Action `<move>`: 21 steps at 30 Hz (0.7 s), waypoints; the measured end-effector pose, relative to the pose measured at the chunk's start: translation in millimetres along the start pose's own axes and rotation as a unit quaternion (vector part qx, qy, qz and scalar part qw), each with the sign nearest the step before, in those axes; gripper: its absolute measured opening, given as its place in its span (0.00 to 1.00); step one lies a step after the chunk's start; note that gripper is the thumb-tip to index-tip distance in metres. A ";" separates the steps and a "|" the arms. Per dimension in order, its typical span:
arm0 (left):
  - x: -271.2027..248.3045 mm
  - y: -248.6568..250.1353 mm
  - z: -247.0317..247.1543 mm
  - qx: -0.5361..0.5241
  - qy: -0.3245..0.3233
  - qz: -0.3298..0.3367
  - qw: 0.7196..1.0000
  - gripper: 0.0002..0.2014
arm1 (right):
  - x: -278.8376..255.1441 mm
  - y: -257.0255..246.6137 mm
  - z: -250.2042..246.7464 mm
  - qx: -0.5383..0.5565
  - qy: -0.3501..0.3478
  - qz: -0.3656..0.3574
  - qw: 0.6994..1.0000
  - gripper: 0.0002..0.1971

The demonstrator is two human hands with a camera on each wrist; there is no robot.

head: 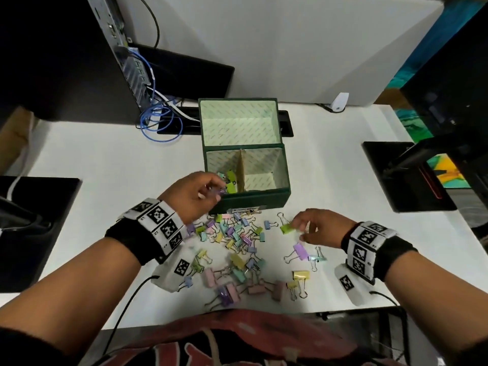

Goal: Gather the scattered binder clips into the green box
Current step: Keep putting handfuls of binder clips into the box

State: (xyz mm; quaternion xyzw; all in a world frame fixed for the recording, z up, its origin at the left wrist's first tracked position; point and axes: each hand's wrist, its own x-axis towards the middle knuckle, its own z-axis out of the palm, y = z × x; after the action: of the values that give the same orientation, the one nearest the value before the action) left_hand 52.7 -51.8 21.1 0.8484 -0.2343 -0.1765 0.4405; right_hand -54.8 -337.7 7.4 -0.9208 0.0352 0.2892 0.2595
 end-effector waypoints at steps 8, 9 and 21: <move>-46.8 -22.7 33.0 0.218 -0.287 -0.049 0.932 0.14 | -3.5 4.4 32.5 -0.130 -0.073 -0.010 0.989 0.24; -51.2 -25.3 36.8 0.243 -0.308 -0.051 0.918 0.17 | -2.9 5.3 35.1 -0.134 -0.073 -0.012 0.988 0.26; -57.9 -30.4 51.9 0.341 -0.288 -0.021 0.895 0.09 | 7.0 0.4 35.1 -0.087 -0.032 -0.024 0.995 0.18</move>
State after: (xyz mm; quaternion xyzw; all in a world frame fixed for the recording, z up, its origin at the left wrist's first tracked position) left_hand -14.2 -39.0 -27.2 0.8636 -0.3785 -0.3314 0.0337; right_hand -67.1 -320.0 -21.1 -0.9309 -0.0205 0.3139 0.1859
